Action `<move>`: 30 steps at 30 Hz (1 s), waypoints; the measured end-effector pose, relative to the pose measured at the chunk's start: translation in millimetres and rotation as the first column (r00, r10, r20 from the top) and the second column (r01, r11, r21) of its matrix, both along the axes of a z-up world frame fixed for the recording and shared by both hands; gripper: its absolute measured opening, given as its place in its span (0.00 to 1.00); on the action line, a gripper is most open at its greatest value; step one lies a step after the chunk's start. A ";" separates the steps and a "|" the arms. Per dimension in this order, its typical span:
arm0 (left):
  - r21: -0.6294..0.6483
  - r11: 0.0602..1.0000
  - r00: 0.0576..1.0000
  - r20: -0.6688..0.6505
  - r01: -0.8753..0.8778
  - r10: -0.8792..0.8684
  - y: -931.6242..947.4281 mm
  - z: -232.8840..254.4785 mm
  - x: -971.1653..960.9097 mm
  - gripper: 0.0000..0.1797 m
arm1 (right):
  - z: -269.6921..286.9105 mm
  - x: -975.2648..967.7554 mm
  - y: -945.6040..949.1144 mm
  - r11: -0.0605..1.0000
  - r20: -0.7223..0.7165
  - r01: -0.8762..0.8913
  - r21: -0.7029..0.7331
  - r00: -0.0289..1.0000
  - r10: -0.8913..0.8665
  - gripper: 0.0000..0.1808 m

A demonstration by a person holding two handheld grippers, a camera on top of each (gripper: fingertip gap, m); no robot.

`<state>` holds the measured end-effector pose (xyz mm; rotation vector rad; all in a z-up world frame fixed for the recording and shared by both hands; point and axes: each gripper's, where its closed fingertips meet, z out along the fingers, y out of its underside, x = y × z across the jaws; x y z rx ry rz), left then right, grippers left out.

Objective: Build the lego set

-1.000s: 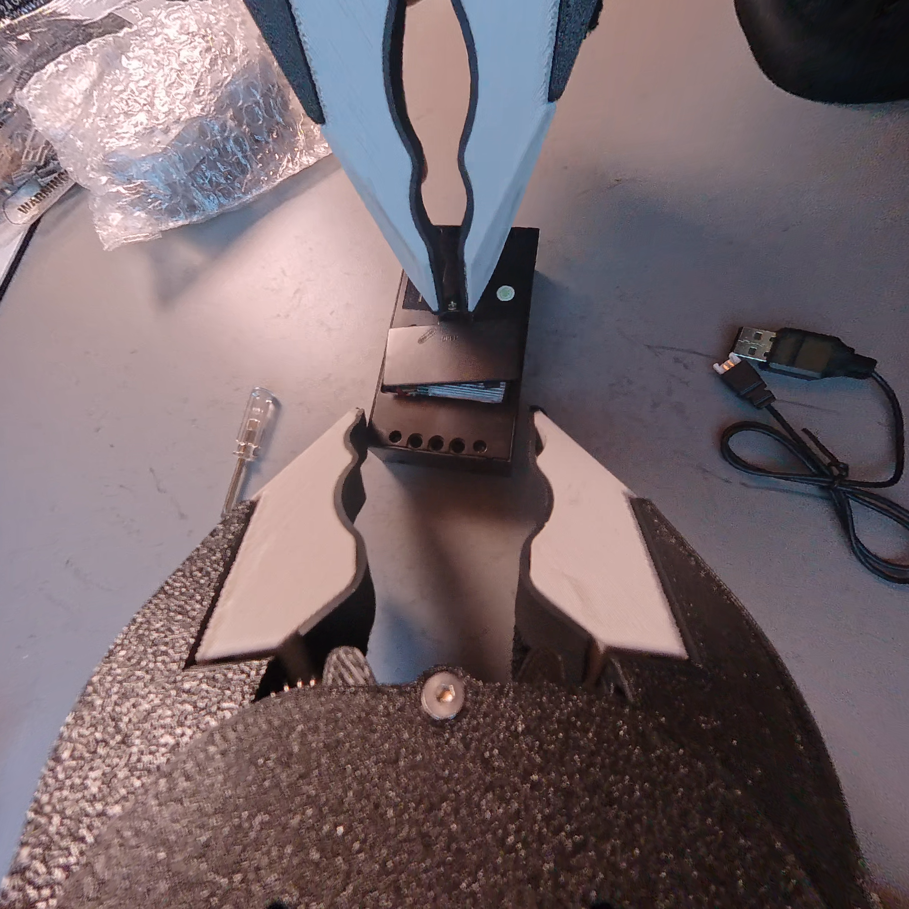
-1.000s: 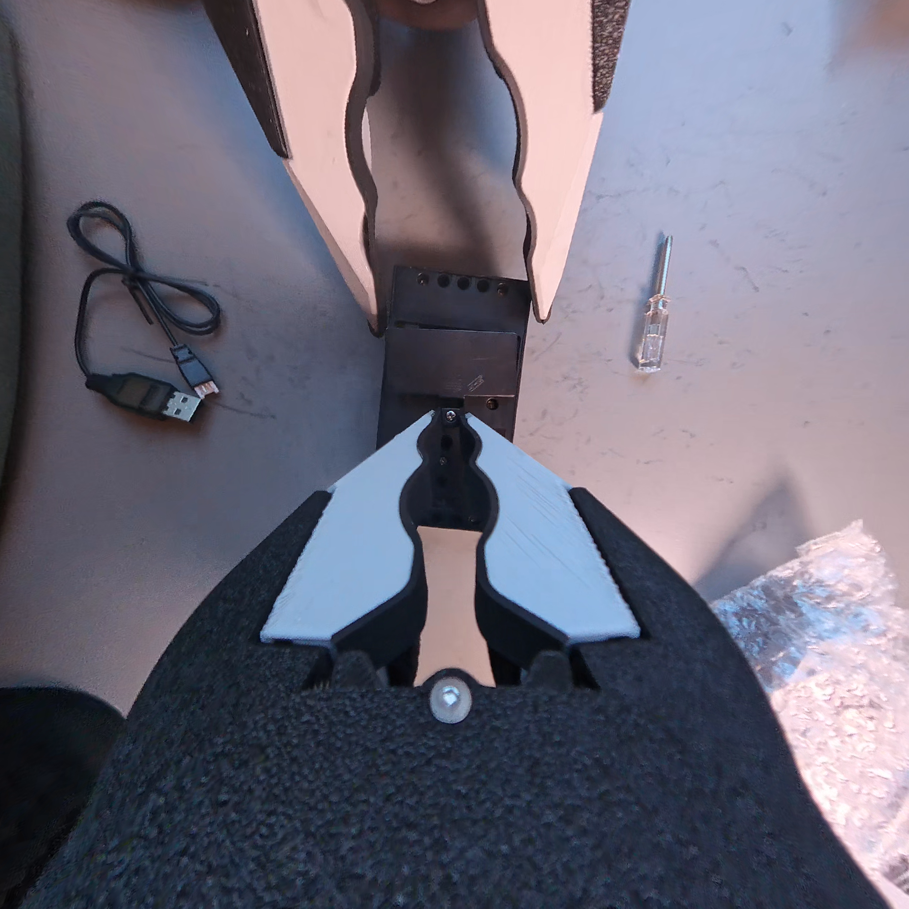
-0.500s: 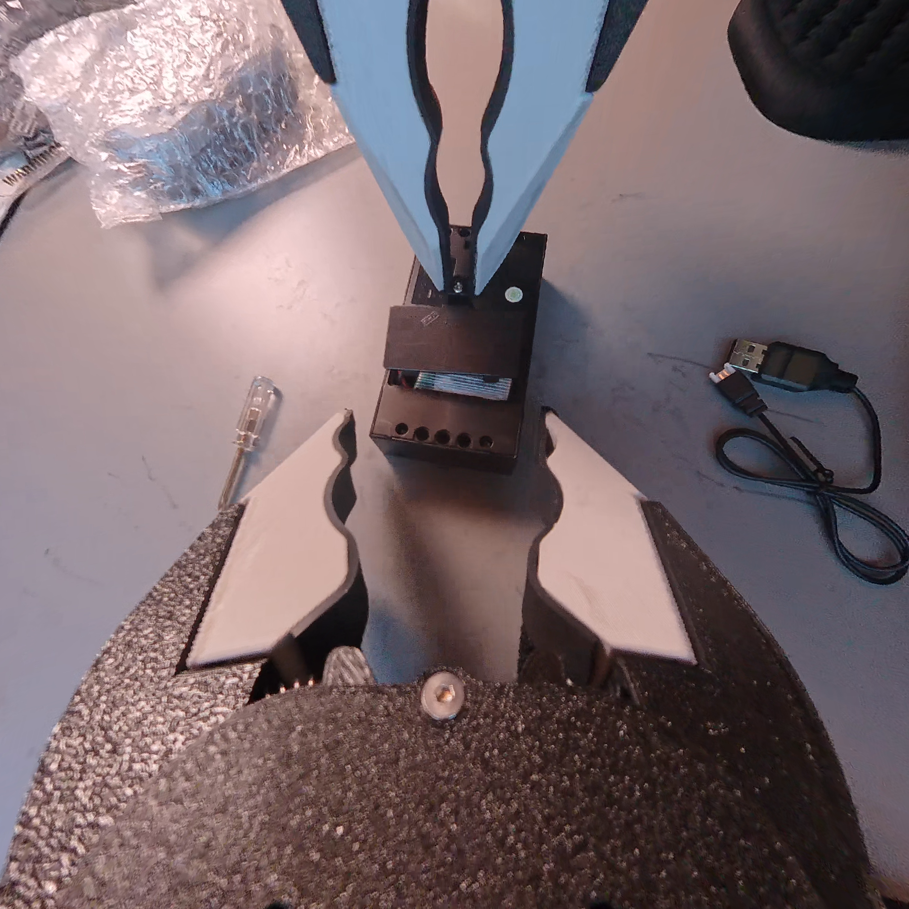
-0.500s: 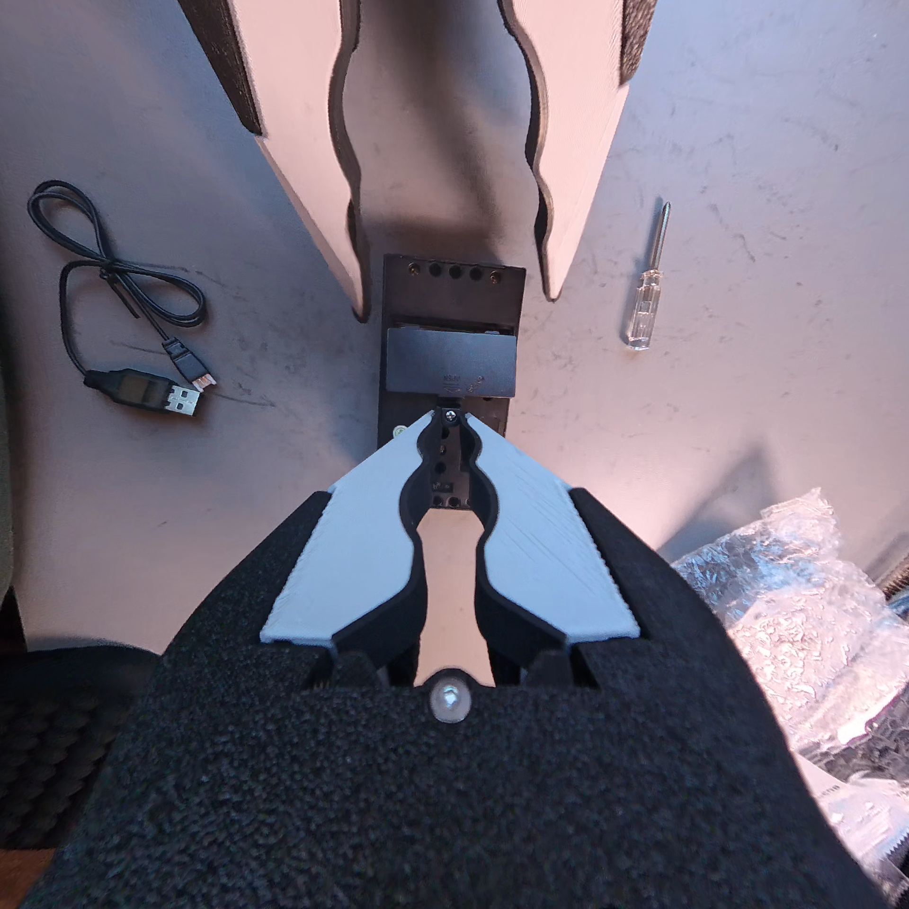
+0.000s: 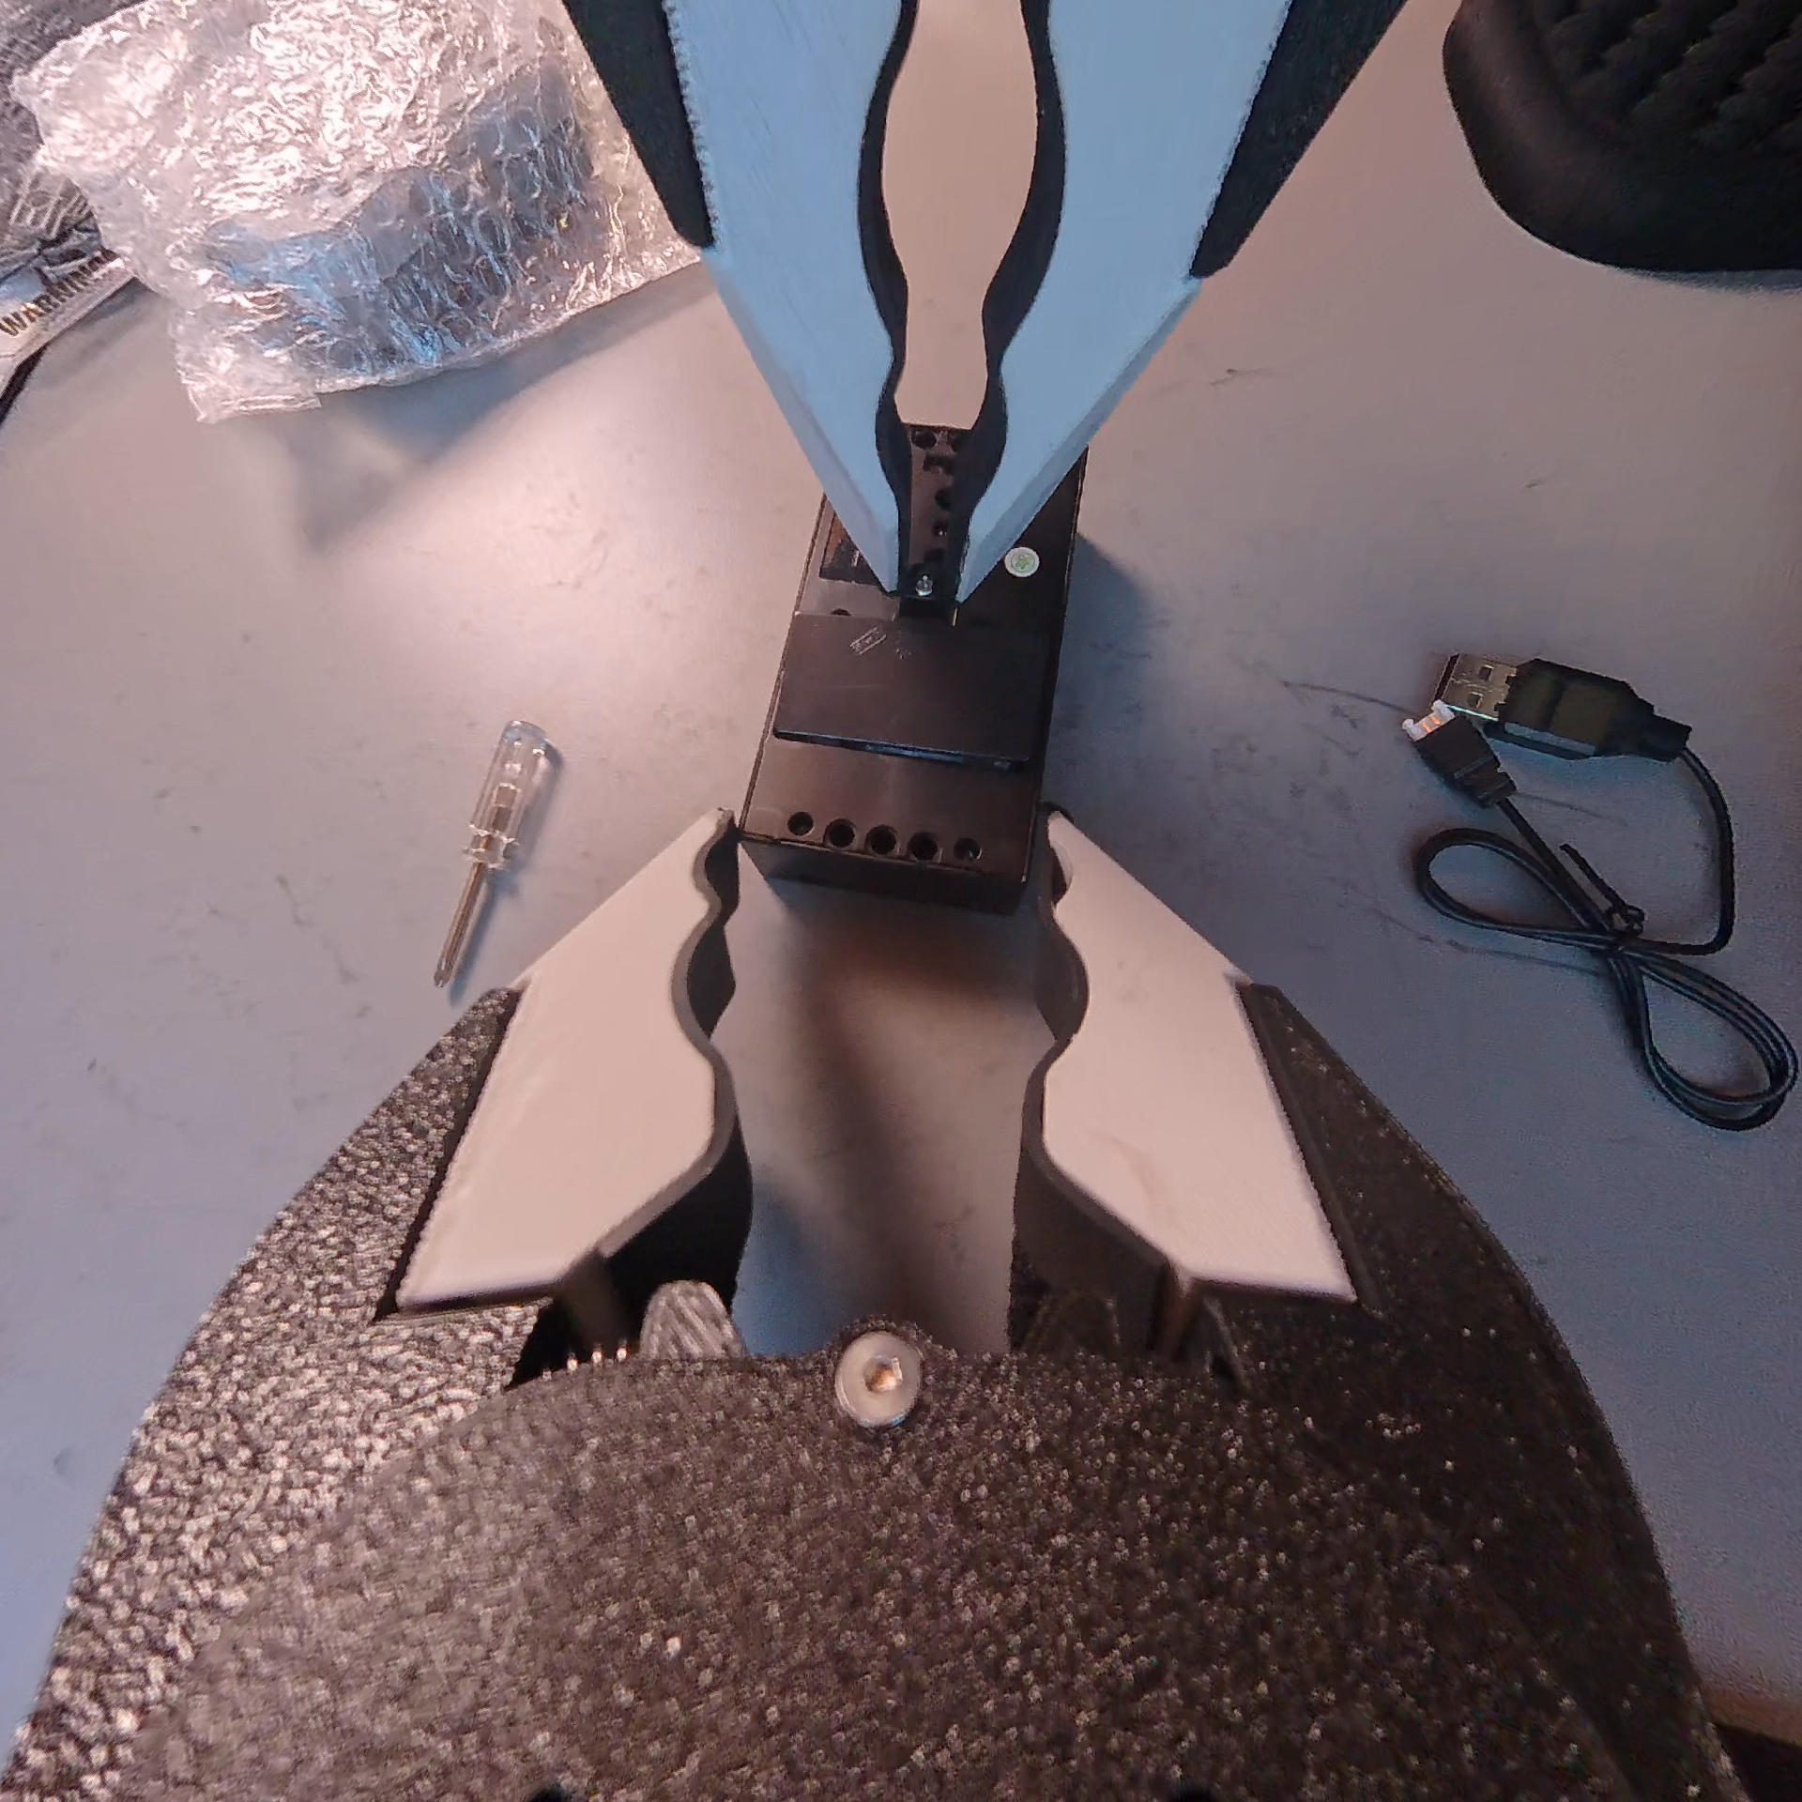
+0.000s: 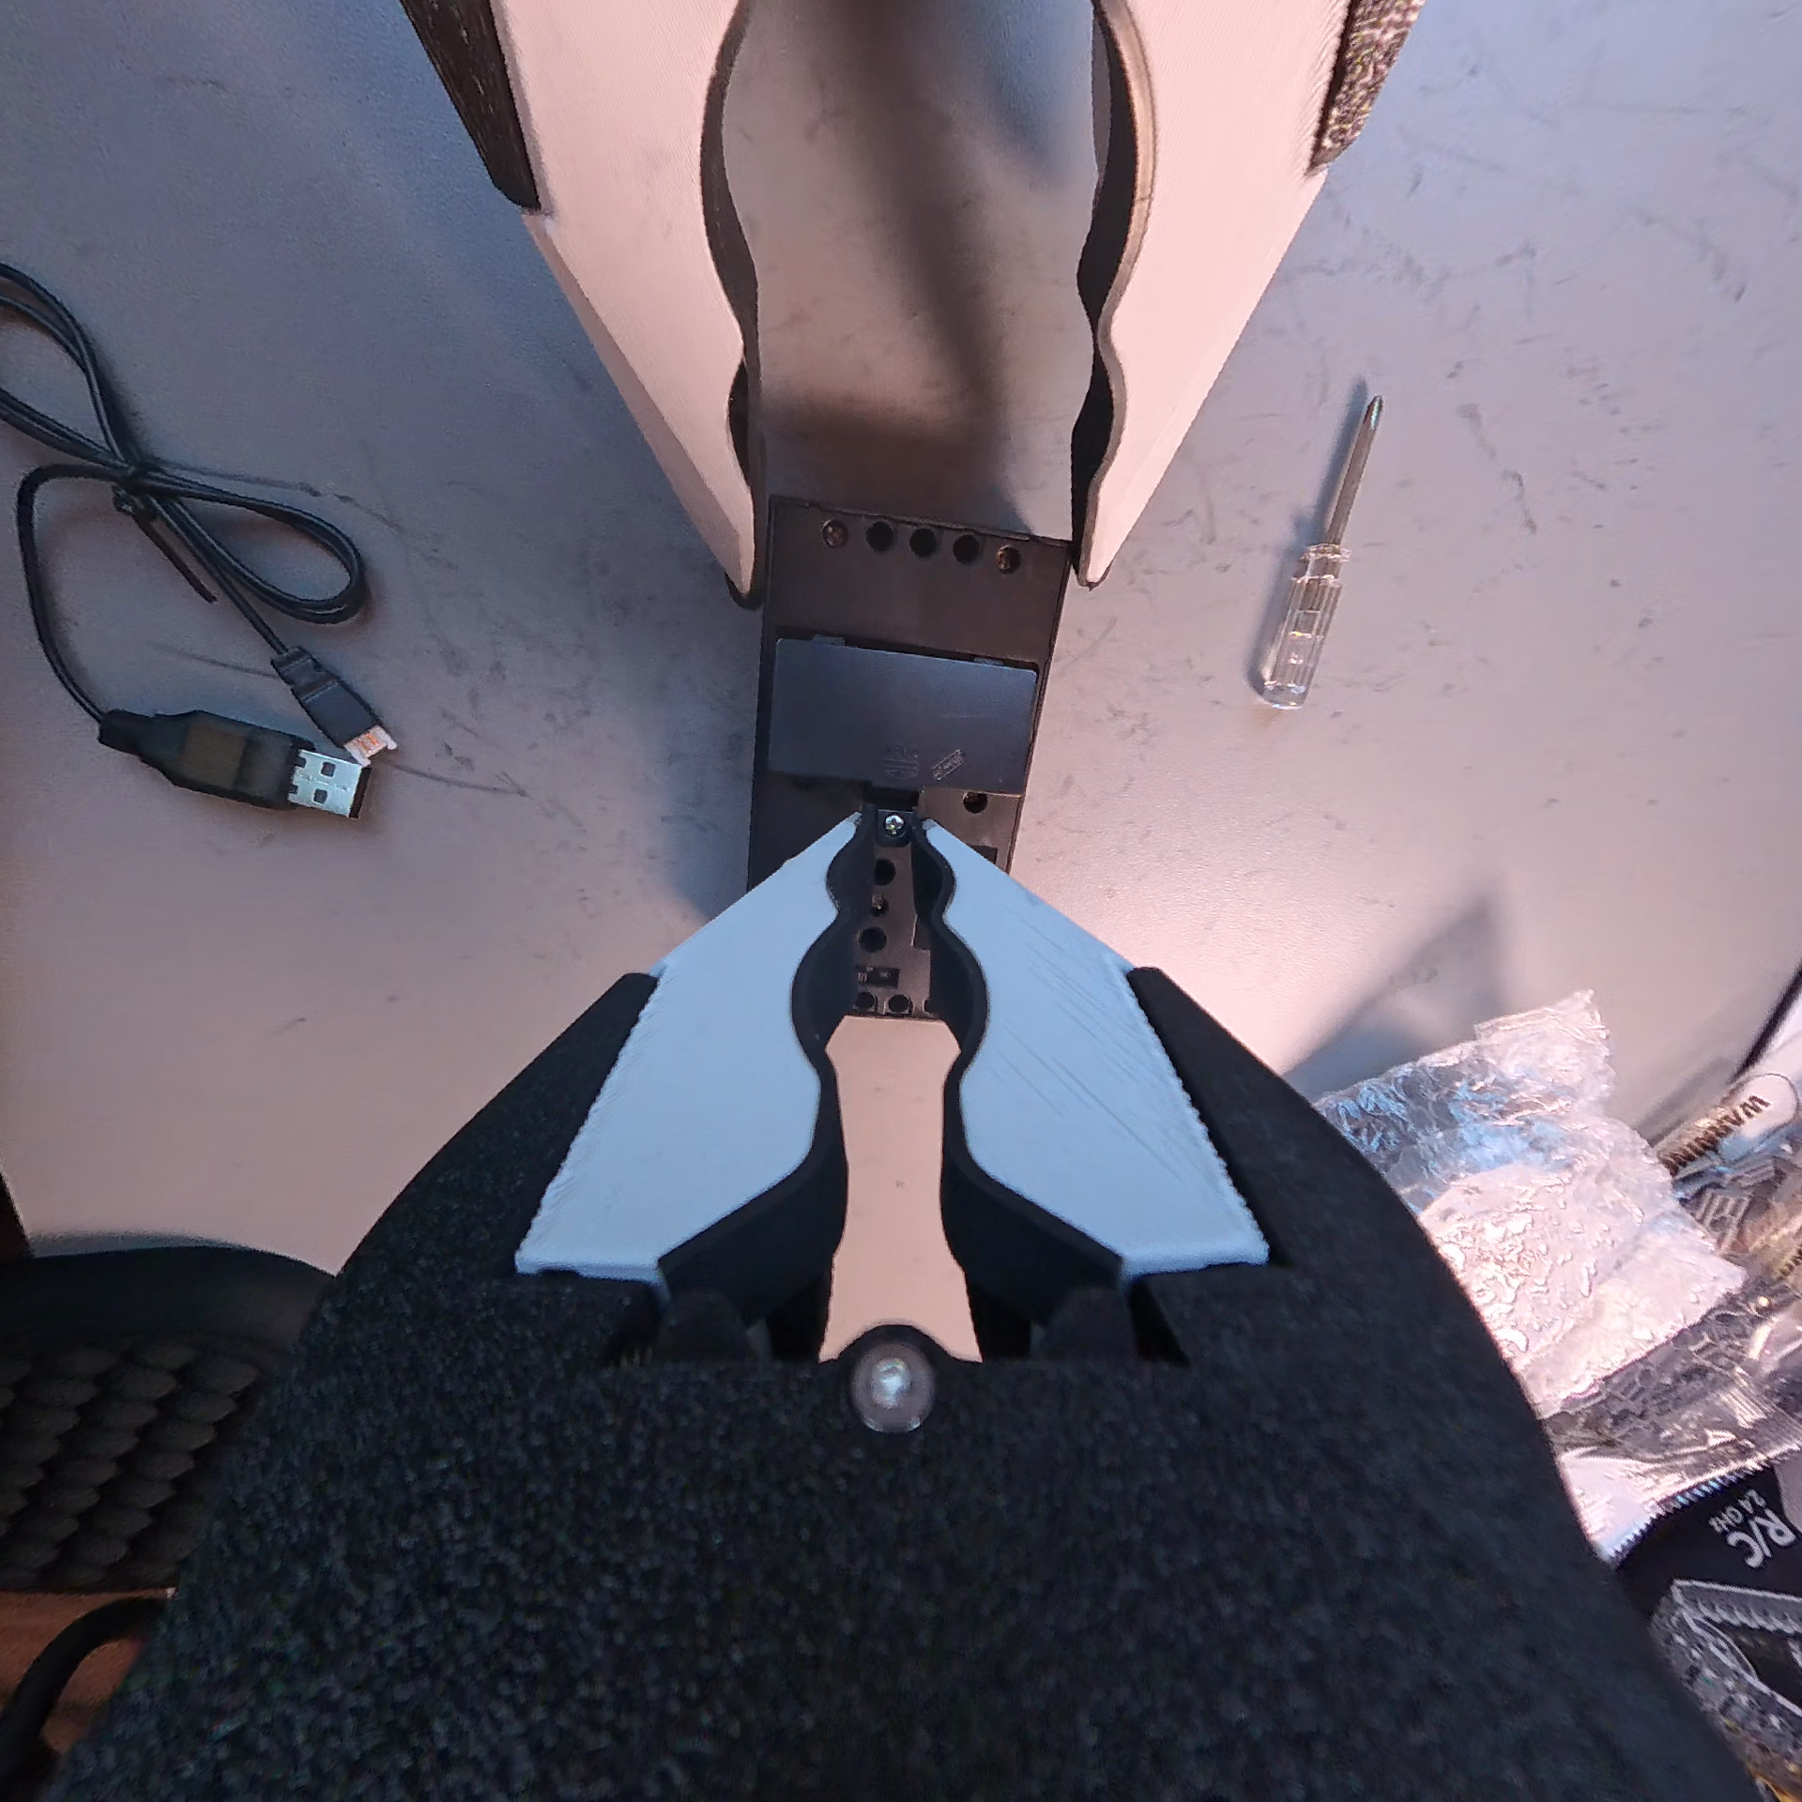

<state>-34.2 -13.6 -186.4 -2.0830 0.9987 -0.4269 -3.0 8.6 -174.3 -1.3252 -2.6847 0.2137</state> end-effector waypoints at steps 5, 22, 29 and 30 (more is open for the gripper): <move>0.000 1.000 1.000 0.000 0.000 0.000 0.0 -0.1 0.1 0.33 | -0.1 -0.3 0.1 0.999 0.000 -0.004 0.032 1.000 0.004 0.03; -0.028 1.000 0.999 0.033 -0.008 0.009 -0.9 1.1 0.5 0.33 | -0.1 0.9 0.8 0.976 0.072 -0.105 0.191 0.993 0.093 0.03; -0.030 1.000 0.994 0.112 -0.002 0.005 -1.5 10.5 -0.7 0.30 | 1.1 -0.8 1.4 0.969 0.127 -0.169 0.181 0.981 0.148 0.03; -0.029 1.000 0.991 0.136 -0.004 0.008 -1.6 13.6 -1.6 0.28 | 0.3 -1.3 1.7 0.968 0.123 -0.174 0.182 0.981 0.153 0.03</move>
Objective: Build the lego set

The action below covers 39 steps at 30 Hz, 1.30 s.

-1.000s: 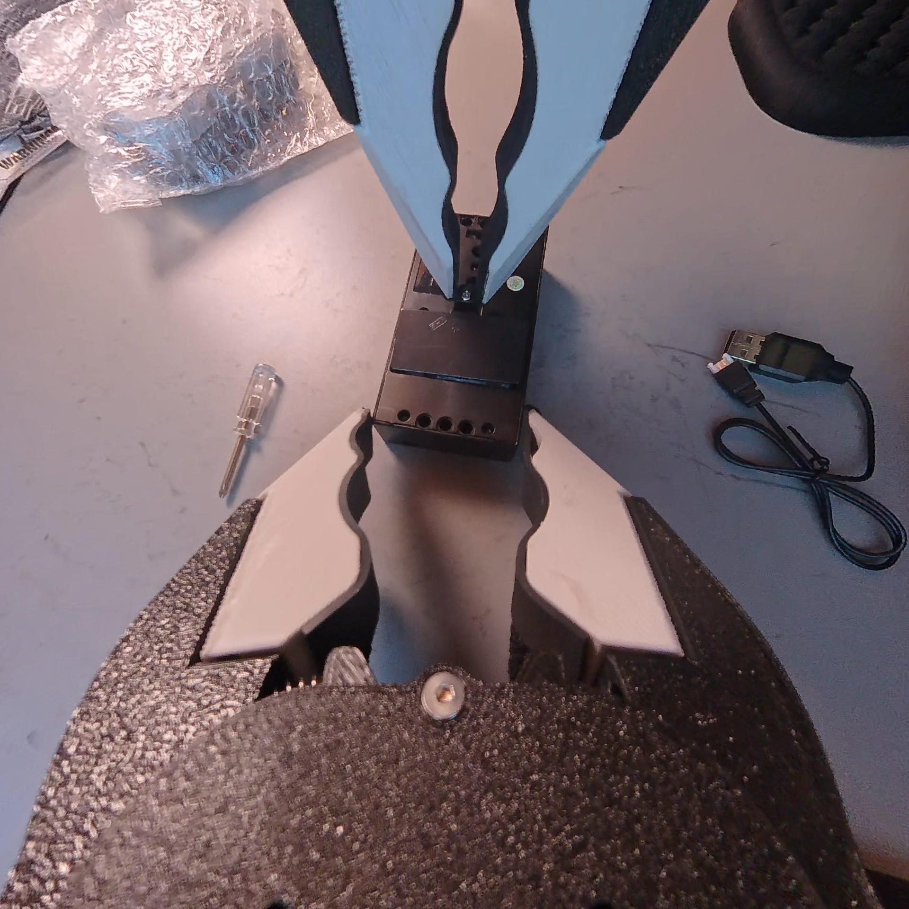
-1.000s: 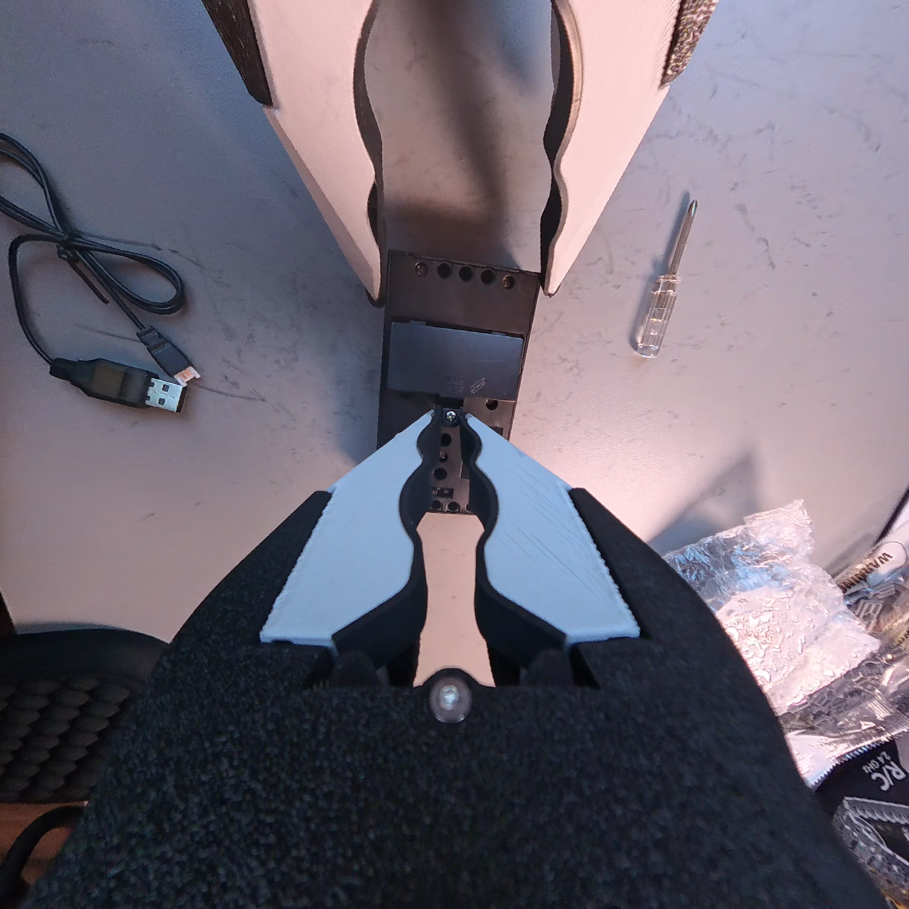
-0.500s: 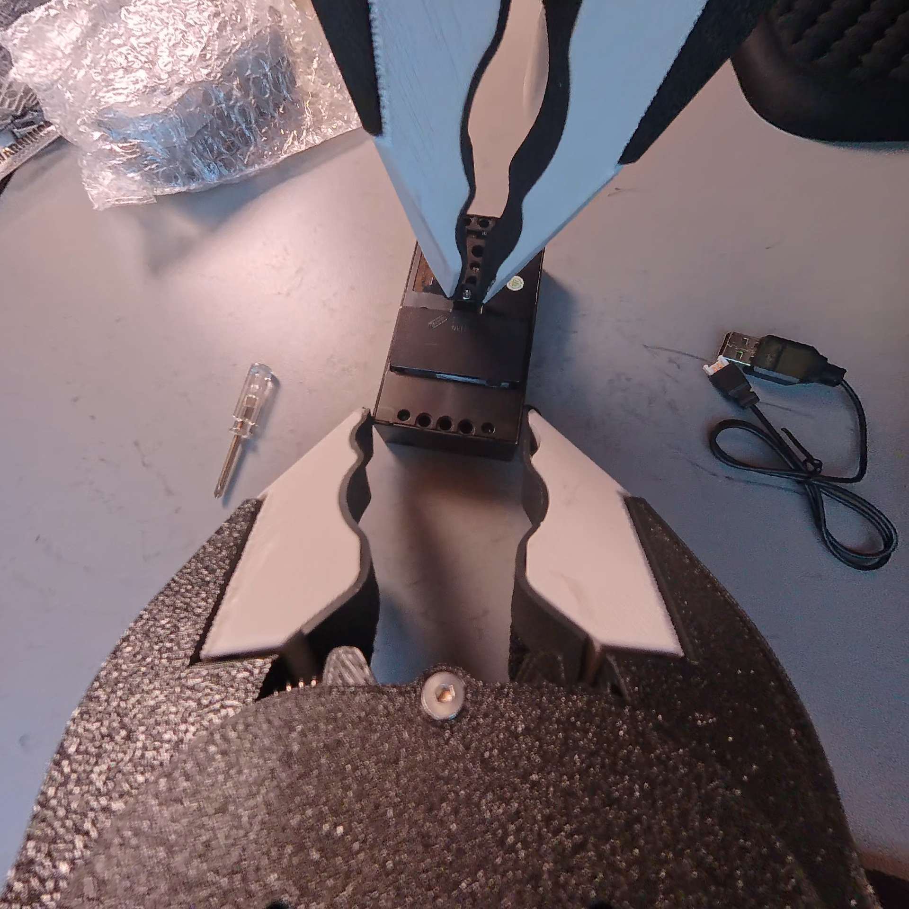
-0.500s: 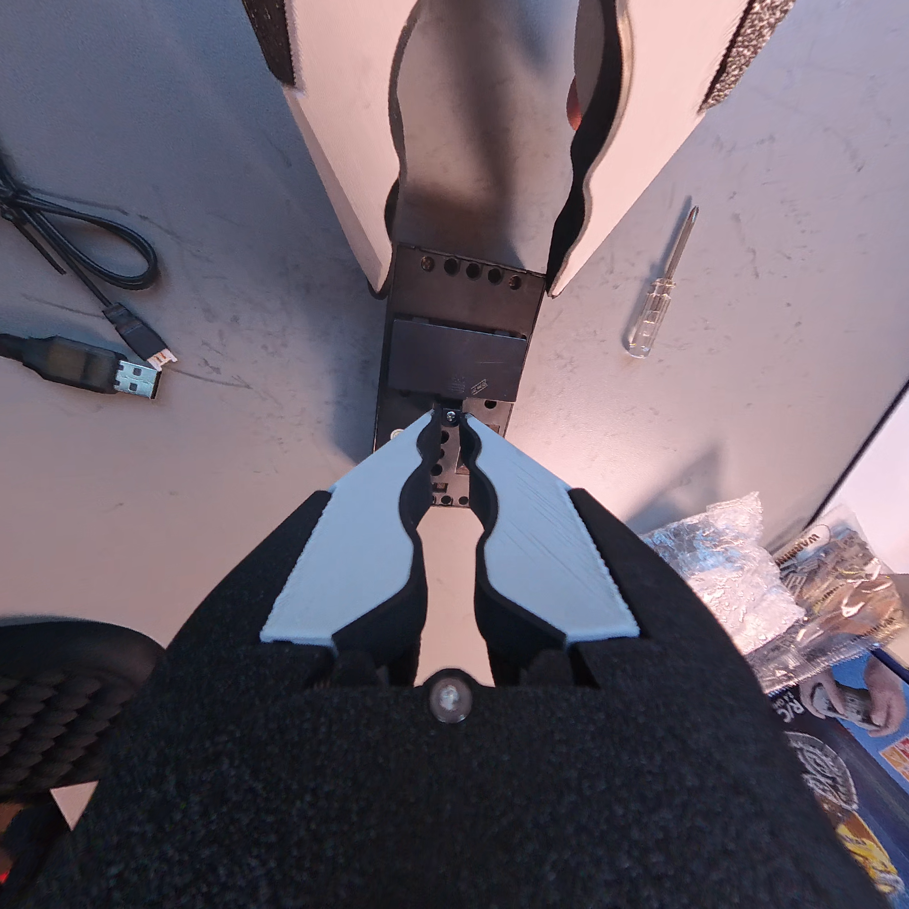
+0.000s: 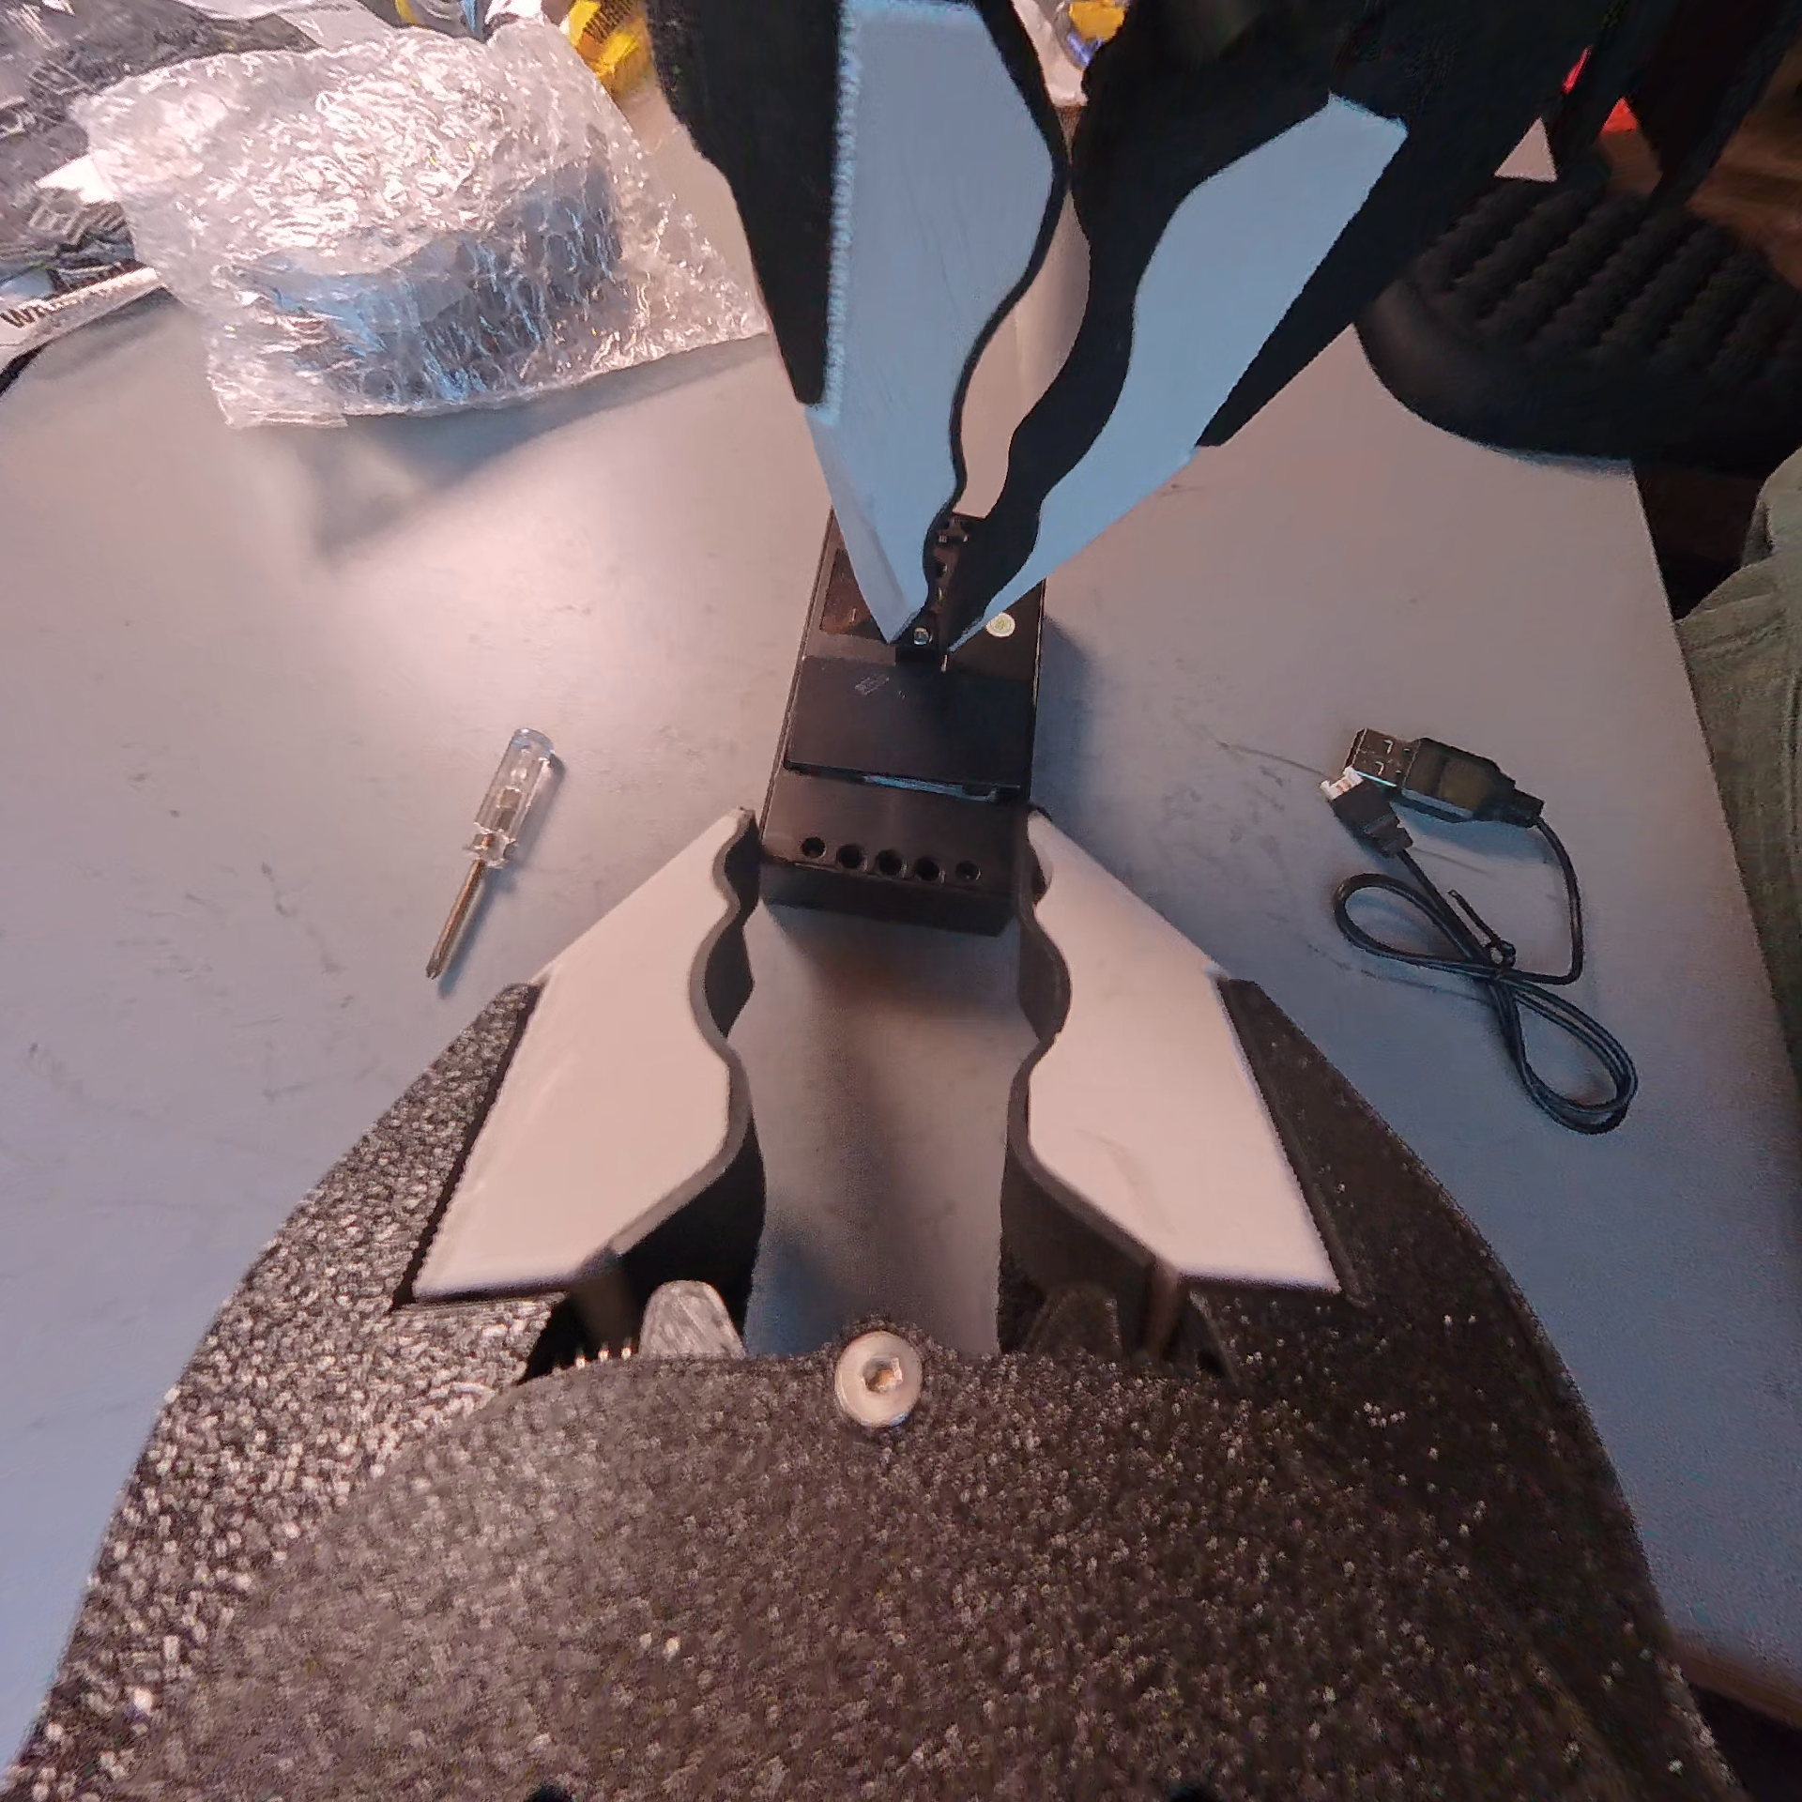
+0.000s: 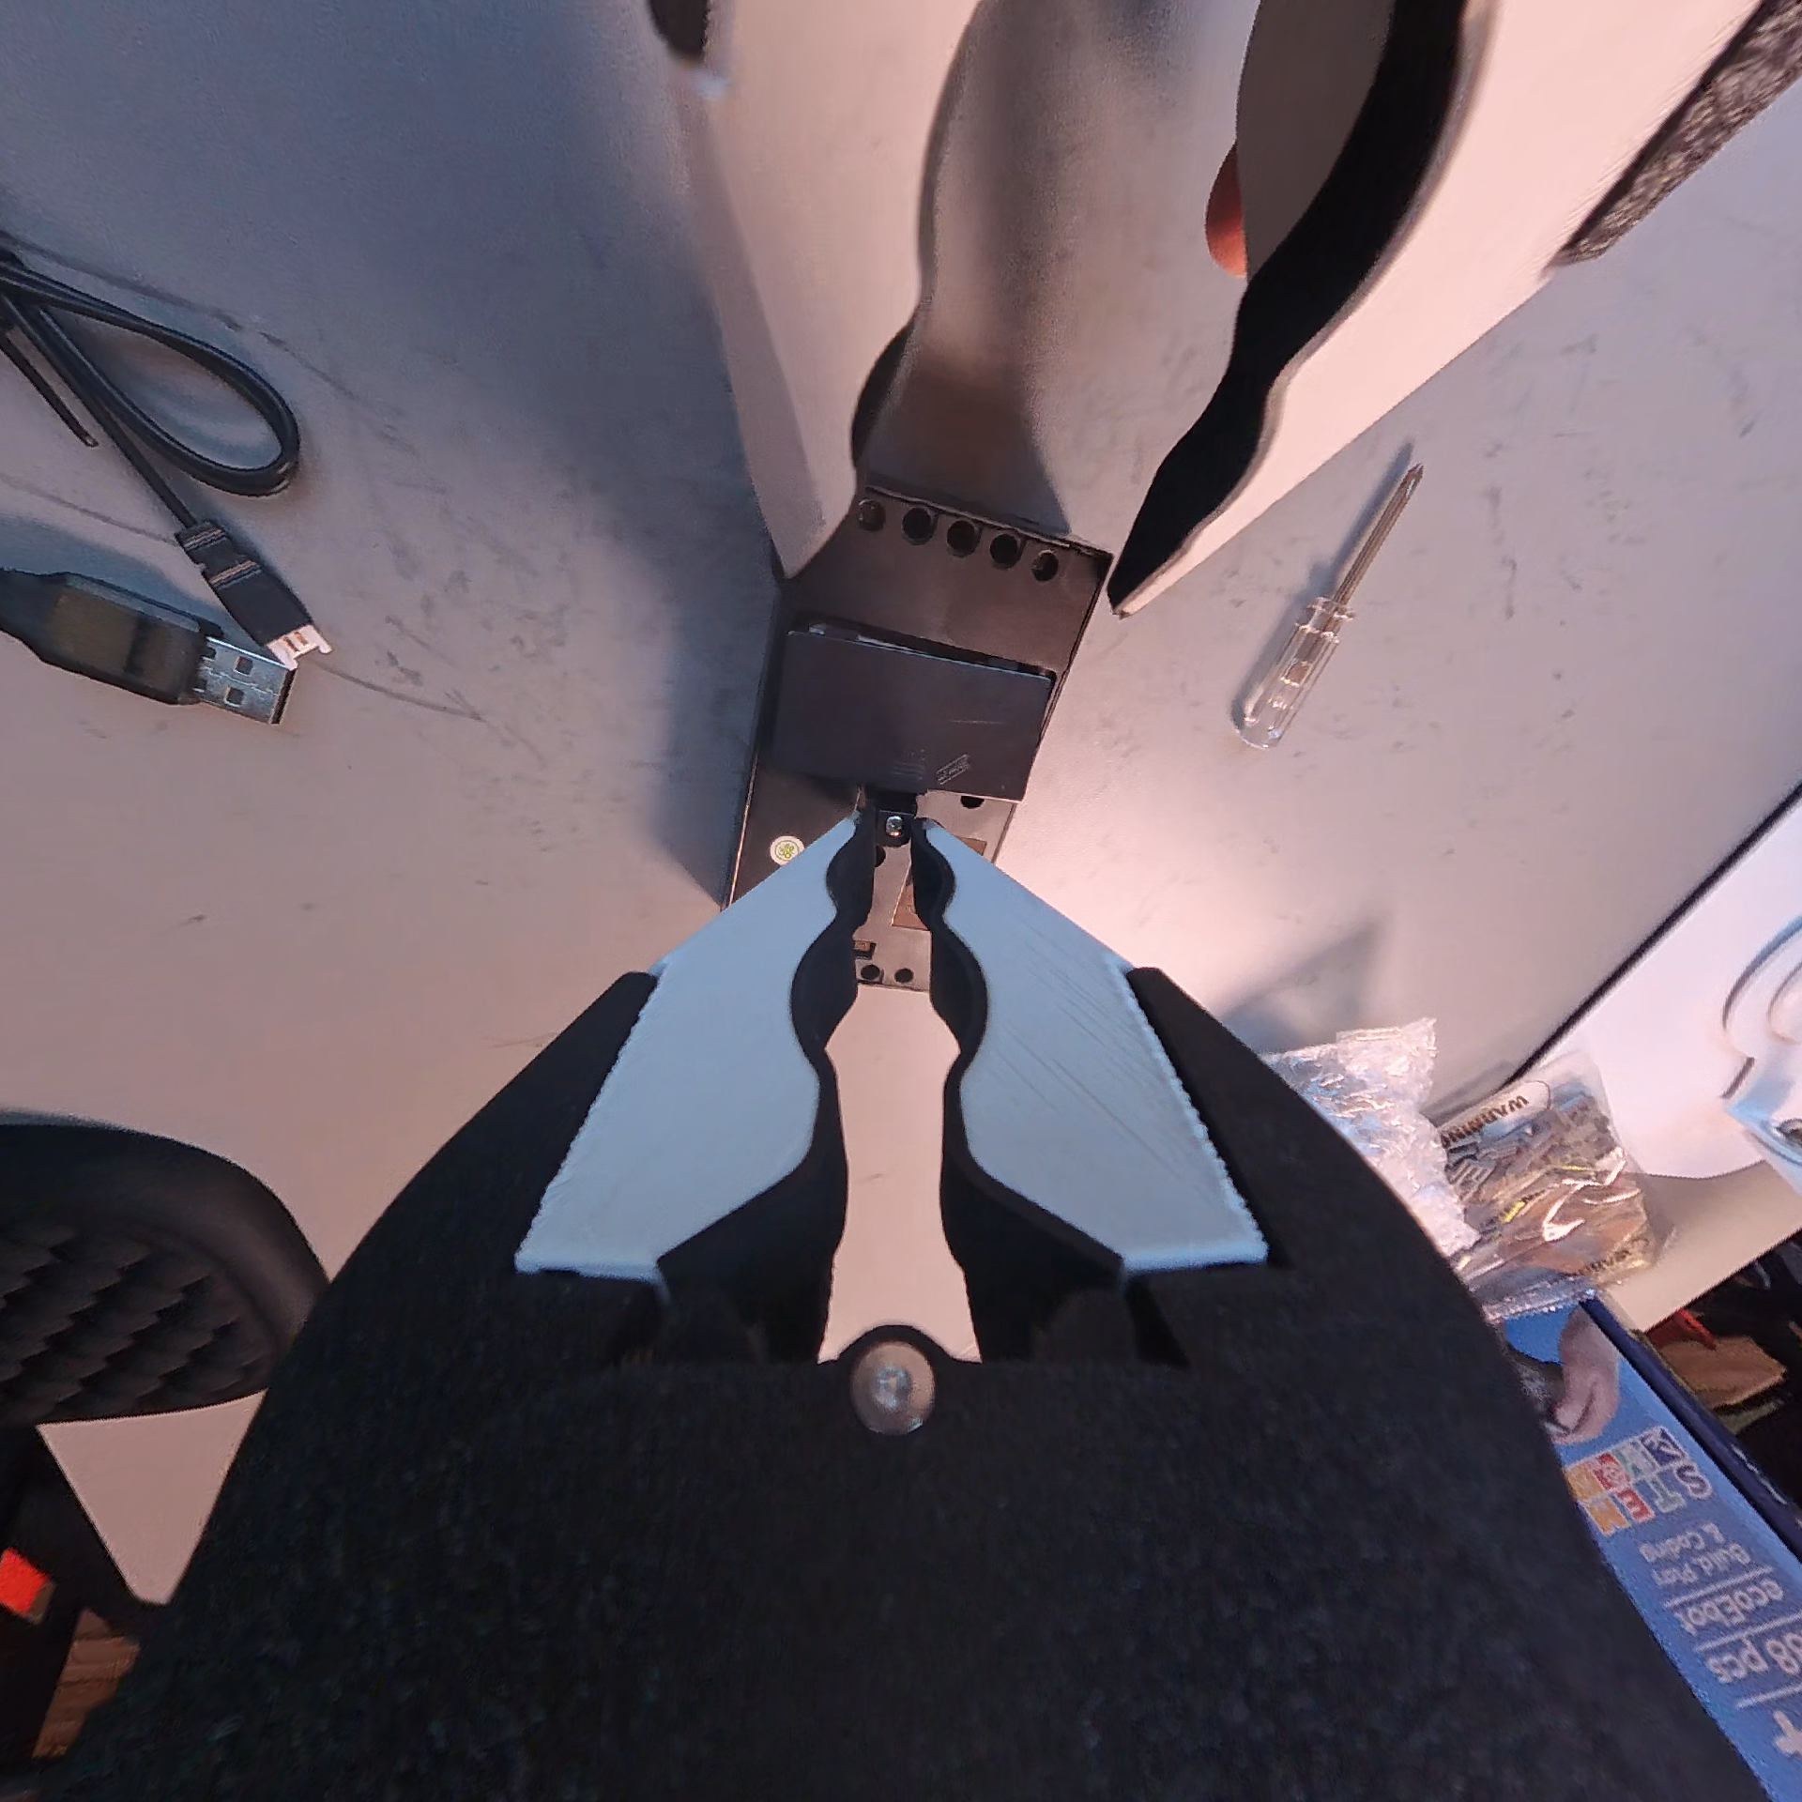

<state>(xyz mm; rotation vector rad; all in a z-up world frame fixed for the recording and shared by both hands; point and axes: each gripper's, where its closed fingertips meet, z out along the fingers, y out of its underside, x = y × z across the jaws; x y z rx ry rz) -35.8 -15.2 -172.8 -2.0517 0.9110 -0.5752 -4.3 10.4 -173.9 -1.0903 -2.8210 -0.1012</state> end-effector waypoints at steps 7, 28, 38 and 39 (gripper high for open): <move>-0.036 0.999 0.999 0.032 0.030 -0.029 -6.7 0.4 -2.4 0.36 | 1.5 -5.5 -2.8 1.000 -0.064 0.009 -0.006 0.998 -0.009 0.03; -0.033 0.999 0.993 -0.114 0.024 -0.028 -6.4 -16.6 -8.3 0.34 | 4.4 -15.2 -8.8 0.998 -0.137 -0.032 -0.047 0.990 0.025 0.03; -0.032 0.999 0.993 -0.114 0.023 -0.027 -6.8 -16.5 -8.4 0.34 | -3.4 -15.1 -8.9 0.990 -0.151 -0.014 -0.142 0.989 -0.007 0.03; -0.032 0.999 0.993 -0.114 0.023 -0.027 -6.8 -16.5 -8.4 0.34 | -3.5 -15.2 -9.1 0.988 -0.159 -0.006 -0.154 0.987 -0.019 0.03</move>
